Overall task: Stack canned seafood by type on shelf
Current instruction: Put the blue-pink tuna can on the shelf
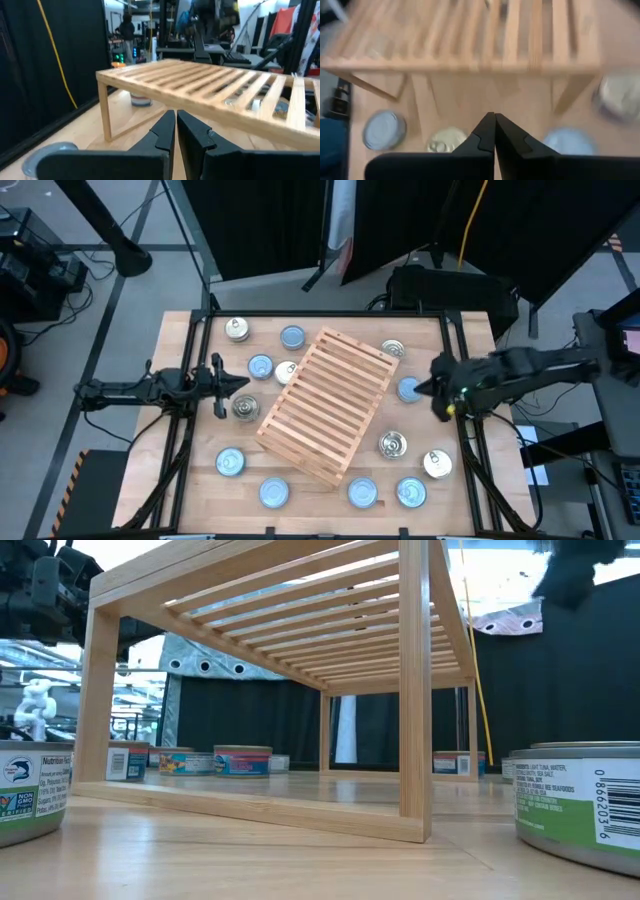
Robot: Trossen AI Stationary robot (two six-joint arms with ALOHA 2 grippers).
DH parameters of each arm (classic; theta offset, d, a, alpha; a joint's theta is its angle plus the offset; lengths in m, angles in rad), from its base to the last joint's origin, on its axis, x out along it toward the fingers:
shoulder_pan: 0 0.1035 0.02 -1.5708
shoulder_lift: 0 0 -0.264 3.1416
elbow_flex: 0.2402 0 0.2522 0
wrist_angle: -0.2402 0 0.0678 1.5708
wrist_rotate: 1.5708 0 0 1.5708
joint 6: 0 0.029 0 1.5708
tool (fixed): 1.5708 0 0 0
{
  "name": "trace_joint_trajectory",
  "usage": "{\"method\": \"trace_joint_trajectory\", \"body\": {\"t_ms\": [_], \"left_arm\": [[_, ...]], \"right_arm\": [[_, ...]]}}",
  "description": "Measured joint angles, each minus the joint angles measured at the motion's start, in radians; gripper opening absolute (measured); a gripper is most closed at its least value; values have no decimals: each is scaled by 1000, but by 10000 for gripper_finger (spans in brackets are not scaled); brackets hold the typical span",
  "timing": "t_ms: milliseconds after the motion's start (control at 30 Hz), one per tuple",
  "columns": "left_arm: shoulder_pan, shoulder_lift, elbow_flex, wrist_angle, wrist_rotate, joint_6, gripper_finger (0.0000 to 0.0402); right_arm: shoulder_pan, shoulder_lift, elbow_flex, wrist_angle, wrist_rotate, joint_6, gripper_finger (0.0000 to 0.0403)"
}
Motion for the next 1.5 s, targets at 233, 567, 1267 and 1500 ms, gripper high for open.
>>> {"method": "trace_joint_trajectory", "body": {"t_ms": [233, 567, 1267, 1500], "left_arm": [[0, 91, 256, -107, -93, 4, 26], [0, 545, 844, -500, -102, 69, 26], [-110, 960, 933, -732, 56, -97, 26], [-109, 962, 932, -681, 53, -88, 26]], "right_arm": [[79, 37, -144, 40, 0, 199, 0], [121, 108, -149, 61, 4, 229, 0], [298, 307, -149, 213, -57, 276, 0], [359, 412, -149, 217, -82, 342, 0]]}}
